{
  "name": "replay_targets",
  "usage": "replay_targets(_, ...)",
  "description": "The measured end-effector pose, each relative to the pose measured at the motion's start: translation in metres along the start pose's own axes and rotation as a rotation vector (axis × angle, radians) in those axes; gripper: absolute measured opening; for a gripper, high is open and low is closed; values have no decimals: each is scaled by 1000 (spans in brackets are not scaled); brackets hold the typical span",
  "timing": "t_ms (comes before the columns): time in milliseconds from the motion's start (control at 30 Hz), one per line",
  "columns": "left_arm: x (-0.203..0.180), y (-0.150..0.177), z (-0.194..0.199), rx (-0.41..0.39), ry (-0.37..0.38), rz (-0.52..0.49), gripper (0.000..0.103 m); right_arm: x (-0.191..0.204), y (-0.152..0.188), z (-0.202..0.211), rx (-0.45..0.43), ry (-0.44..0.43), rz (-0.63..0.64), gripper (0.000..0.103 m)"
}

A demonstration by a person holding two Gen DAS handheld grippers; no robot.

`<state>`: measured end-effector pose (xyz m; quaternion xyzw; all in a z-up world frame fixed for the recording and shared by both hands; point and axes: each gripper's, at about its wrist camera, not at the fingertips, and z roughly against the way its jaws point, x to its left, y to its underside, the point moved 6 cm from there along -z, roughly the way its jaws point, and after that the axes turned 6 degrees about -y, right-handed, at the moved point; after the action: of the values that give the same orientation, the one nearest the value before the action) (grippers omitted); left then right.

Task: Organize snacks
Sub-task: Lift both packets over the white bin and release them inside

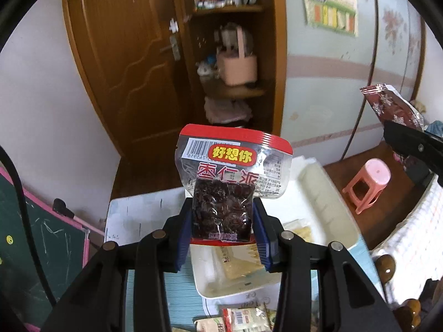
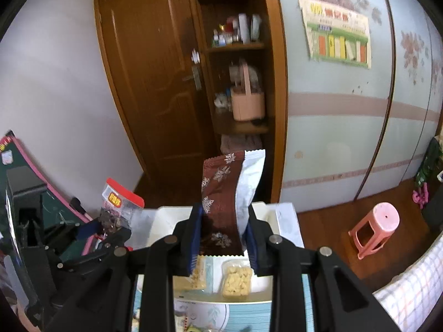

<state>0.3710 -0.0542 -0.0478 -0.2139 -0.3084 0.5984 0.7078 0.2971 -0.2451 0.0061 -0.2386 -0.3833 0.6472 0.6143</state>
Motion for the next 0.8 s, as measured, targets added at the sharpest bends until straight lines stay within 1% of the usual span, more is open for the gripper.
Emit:
replay_targets(67,-3,7,-16,23,-13,-6,39,-2,6,-17,36,10,-1,29)
replay_targets(200,-8,16,-49,64,-44,-33,39,-6,30,-60,137,35,10,29)
replay_targets(300,-14,25,-66,94,-51,-55,41,-4,45,-81,190,44,28,31)
replay_targets(333,-15,28,-70,104,-42,-58,47,-3,50,-86,203,48,38,31)
replay_targets(367,-16,31,-73,113,-29,-59,64,-3,55,-92,217,59,57,35)
replay_targets(400,-16,32,-77,125,-25,-56,77,-2,59,-96,230,67,70,43)
replay_targets(433,-15,34,-81,130,-33,-50,92,0,62,-99,238,69,79,47)
replay_targets(467,-12,34,-83,120,-61,-44,94,0,65,-101,244,78,90,53)
replay_targets(500,-10,34,-85,117,-67,-41,94,1,67,-101,245,86,98,59)
replay_targets(600,-4,38,-90,150,-55,-20,94,2,68,-103,241,88,118,71)
replay_targets(700,2,43,-91,169,-39,1,94,1,67,-100,243,80,112,72)
replay_targets(800,6,47,-85,165,-32,8,94,3,66,-93,239,79,102,72)
